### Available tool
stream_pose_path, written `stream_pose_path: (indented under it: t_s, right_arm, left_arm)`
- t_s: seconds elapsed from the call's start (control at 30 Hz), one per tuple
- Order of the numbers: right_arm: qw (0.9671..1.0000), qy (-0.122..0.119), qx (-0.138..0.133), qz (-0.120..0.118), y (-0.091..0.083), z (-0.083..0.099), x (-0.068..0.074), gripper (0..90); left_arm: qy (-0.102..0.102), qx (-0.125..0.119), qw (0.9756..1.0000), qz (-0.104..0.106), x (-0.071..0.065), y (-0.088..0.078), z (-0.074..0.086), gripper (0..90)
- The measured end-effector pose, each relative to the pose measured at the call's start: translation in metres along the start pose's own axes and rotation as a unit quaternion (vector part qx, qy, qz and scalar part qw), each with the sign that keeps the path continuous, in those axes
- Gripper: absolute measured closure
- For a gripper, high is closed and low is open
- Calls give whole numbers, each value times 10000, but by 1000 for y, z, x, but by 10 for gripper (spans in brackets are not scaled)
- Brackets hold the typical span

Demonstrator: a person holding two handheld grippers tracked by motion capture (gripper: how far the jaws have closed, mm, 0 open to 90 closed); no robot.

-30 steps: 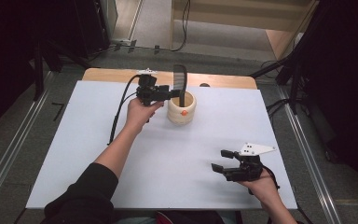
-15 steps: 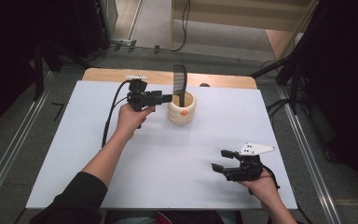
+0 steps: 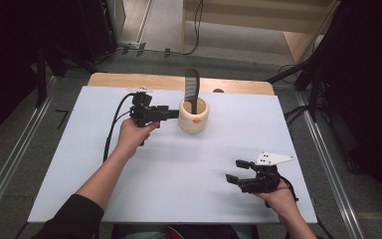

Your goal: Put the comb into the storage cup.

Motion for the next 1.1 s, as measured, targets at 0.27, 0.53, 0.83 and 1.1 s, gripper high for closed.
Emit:
stream_pose_path:
  t_s: [0.27,0.53,0.83,1.1]
  right_arm:
    - [10000,14,-9,10,1,0,1,245]
    - [10000,57,-2,-2,1,0,0,242]
    - [10000,75,11,-10,1,0,0,242]
    - [9999,95,30,-31,1,1,-1,242]
  left_arm:
    - [-86,-3,9999,97,-3,-9,11,322]
    - [-120,173,9995,220,-6,-16,24,298]
    - [-58,264,9994,214,-14,-23,38,296]
    - [24,457,9988,196,-20,-29,55,296]
Point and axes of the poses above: each handheld gripper's, and its own axes: y roughly forward along the jaws, z roughly out of its underside, x roughly to its left, the point moved 5 cm from there along y, roughly forward along the jaws, and after that the axes turned 5 degrees about z, right-handed, at the moved point
